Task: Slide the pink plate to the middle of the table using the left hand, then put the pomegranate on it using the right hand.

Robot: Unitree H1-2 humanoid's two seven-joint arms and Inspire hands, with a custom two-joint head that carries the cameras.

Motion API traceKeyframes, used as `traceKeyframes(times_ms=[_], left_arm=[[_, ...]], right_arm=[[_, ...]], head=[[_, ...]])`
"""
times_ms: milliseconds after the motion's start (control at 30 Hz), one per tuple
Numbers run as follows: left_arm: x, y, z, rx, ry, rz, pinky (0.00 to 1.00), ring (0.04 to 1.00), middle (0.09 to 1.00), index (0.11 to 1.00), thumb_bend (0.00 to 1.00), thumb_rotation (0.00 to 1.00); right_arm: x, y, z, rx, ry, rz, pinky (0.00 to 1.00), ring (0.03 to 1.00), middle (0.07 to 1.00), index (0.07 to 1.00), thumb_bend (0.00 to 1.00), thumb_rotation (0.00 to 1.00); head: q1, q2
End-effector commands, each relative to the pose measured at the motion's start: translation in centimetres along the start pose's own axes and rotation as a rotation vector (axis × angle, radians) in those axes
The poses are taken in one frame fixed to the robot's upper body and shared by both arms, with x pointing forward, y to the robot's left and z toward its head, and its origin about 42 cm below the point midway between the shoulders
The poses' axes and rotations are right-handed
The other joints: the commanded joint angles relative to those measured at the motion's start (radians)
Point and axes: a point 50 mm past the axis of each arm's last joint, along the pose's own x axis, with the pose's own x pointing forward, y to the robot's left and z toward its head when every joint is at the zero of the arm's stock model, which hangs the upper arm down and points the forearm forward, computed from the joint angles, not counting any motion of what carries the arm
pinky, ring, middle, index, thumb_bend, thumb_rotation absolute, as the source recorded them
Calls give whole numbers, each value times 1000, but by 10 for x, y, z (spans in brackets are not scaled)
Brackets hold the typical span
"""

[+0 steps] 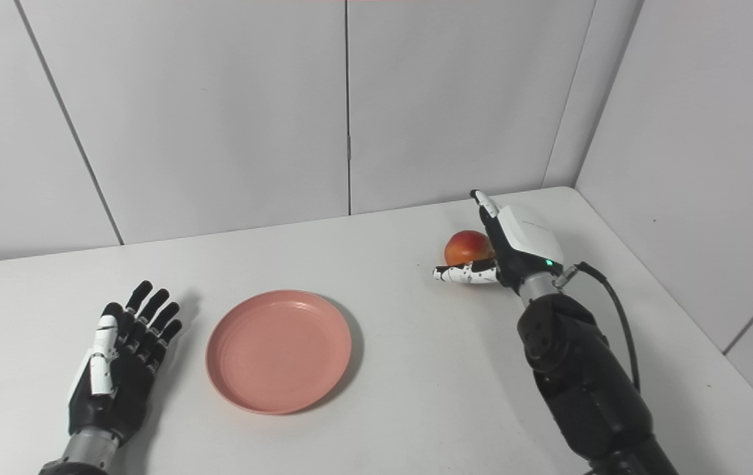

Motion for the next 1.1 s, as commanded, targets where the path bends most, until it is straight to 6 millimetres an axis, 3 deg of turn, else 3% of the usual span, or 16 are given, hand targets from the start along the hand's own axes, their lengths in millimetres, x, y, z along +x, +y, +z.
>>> traceKeyframes(times_ms=[0,567,1067], left_arm=[[-2,2,-2,0,30,12,959,936,945,930,411,1000],[-4,1,-1,-1,30,12,950,929,940,926,418,1000],[-4,1,-1,4,26,5,958,937,945,931,426,1000]], right_arm=[[13,-28,9,-14,-55,-76,723,862,925,948,949,454],[37,-28,3,-23,-14,-7,733,856,917,930,950,408],[51,-30,4,-14,-20,49,732,826,870,859,966,360]], head=[[2,1],[6,13],[15,22]])
